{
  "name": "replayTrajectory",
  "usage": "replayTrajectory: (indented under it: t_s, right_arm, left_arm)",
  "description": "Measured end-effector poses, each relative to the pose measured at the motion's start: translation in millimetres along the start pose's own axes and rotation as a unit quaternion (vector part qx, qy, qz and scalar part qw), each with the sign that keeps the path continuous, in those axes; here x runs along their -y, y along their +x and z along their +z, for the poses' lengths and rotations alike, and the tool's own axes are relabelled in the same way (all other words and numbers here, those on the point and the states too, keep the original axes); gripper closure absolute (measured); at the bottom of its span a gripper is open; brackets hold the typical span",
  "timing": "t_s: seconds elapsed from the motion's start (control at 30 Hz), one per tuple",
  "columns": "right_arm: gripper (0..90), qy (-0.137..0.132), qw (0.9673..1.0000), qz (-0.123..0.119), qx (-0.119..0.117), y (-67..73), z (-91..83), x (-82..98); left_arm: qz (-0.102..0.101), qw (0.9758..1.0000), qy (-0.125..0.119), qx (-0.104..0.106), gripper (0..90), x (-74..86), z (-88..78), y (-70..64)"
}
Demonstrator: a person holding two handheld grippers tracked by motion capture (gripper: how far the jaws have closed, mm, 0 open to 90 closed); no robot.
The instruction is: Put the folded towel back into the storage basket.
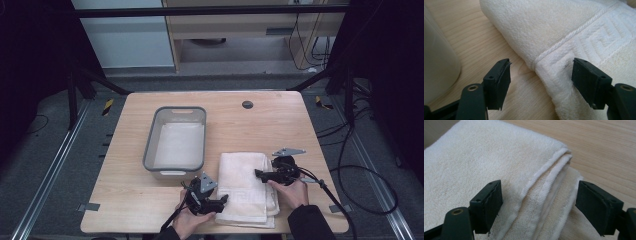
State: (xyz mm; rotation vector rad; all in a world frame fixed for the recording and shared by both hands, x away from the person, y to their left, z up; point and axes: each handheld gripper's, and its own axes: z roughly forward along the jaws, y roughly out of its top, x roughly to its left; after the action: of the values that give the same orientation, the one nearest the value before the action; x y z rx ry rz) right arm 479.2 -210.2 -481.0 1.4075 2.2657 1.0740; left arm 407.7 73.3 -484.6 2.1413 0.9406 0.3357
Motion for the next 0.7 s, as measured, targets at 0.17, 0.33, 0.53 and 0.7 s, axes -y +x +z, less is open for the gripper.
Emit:
replayTrajectory:
  t_s: [0.17, 0.33, 0.53, 0.7]
  right_arm:
    - [22.5, 0.001, 0.9999, 0.014, -0.005, -2.1, 2.8, 3.8]
    - [22.6, 0.008, 0.9995, 0.030, -0.011, -4.2, 5.2, 6.4]
    - [22.7, 0.016, 0.9991, 0.038, -0.012, -3.3, 8.3, 7.4]
    - [23.4, 0.022, 0.9986, 0.045, -0.017, -4.2, 9.9, 7.2]
  left_arm:
    - [0.000, 1.0000, 0.009, 0.005, 30.8, 1.6, 4.2, -1.0]
    - [-0.006, 0.9998, 0.016, 0.011, 31.6, 2.1, 7.3, 0.3]
    - [-0.021, 0.9992, 0.025, 0.021, 32.1, 1.7, 10.9, 2.7]
    - [-0.023, 0.9992, 0.024, 0.024, 33.0, 2.4, 12.1, 2.9]
